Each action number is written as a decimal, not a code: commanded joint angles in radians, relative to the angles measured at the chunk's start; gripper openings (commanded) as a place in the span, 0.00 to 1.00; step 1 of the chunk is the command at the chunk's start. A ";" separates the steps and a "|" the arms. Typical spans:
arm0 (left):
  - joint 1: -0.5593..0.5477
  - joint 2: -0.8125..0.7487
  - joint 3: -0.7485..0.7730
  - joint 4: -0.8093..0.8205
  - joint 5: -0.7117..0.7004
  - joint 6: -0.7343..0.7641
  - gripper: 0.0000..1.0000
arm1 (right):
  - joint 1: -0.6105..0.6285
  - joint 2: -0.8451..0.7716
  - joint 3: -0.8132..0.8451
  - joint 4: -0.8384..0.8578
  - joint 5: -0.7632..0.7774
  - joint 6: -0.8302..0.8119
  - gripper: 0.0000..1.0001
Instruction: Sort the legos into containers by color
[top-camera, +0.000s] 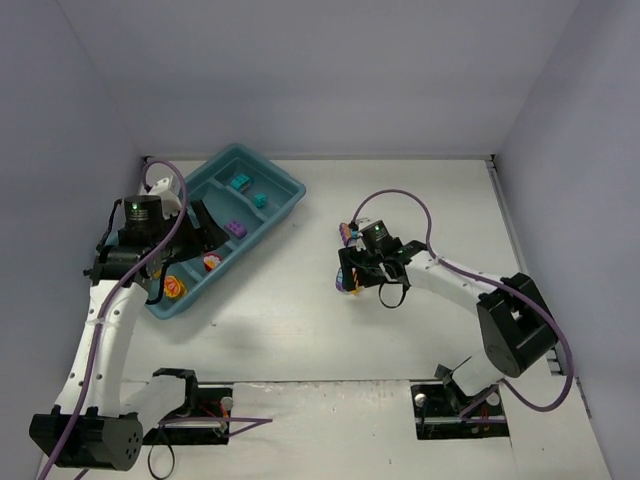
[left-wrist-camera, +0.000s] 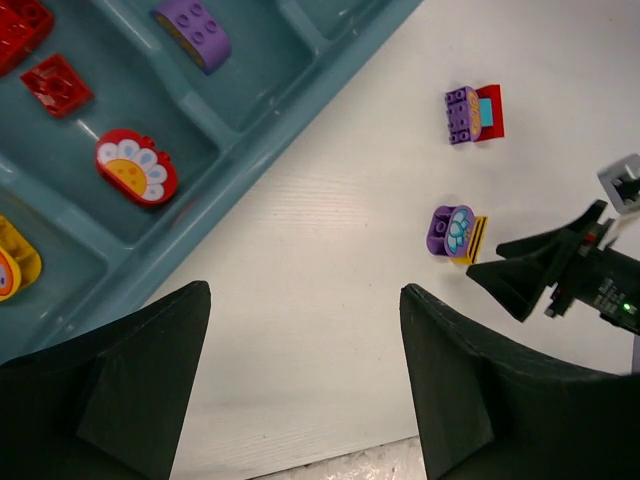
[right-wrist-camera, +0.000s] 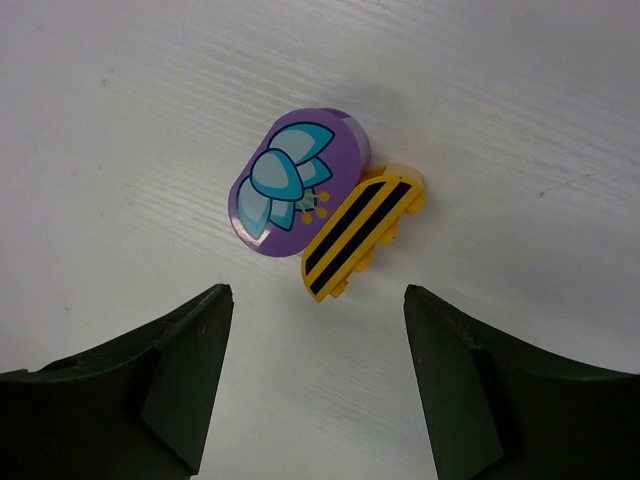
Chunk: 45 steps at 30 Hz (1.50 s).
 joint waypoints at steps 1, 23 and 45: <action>-0.017 -0.010 0.009 0.029 0.058 0.026 0.70 | -0.003 0.025 0.048 0.026 0.024 -0.014 0.66; -0.077 0.003 -0.022 0.019 0.098 0.023 0.70 | 0.018 0.123 0.129 0.035 0.158 0.331 0.74; -0.172 -0.012 -0.067 0.041 0.098 -0.038 0.70 | 0.041 0.178 0.138 0.024 0.211 0.409 0.64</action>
